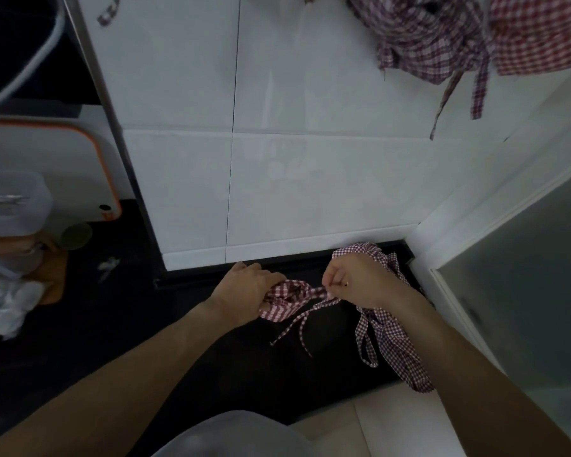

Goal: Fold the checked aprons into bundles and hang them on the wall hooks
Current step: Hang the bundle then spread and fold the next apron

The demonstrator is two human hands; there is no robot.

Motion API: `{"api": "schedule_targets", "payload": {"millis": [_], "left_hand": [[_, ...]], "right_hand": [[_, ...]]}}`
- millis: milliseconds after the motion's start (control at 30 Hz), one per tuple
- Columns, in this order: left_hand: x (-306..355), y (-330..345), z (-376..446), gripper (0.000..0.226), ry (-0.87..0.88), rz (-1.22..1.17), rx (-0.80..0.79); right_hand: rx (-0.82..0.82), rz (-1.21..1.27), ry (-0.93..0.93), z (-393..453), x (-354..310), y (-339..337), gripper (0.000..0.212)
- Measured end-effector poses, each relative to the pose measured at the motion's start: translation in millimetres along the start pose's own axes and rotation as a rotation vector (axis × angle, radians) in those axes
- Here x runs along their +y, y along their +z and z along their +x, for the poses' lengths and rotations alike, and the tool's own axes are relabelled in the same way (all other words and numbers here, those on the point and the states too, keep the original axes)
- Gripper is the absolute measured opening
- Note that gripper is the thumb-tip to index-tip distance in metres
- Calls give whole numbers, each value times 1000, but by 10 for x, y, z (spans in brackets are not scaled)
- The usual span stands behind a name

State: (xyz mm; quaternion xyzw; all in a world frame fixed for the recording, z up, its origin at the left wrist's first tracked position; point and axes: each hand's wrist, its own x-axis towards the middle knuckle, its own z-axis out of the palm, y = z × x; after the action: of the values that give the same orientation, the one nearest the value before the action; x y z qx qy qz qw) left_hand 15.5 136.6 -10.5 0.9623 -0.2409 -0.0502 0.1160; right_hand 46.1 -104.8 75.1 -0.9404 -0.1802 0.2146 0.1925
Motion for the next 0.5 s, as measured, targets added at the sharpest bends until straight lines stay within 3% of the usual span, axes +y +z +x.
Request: {"api": "schedule_targets", "payload": {"millis": [133,400,500], "left_hand": [[-63,26,-16,58,139,157,-73],[161,40,-27,113,278,-221,115],[227,-14,-18,110,359,-233,167]], "right_hand": [[-228,-7,-13,14,31,-115,6],[141,507,-150,176,-62,83,16],[158,524,-106,219,-35,157,21]]}}
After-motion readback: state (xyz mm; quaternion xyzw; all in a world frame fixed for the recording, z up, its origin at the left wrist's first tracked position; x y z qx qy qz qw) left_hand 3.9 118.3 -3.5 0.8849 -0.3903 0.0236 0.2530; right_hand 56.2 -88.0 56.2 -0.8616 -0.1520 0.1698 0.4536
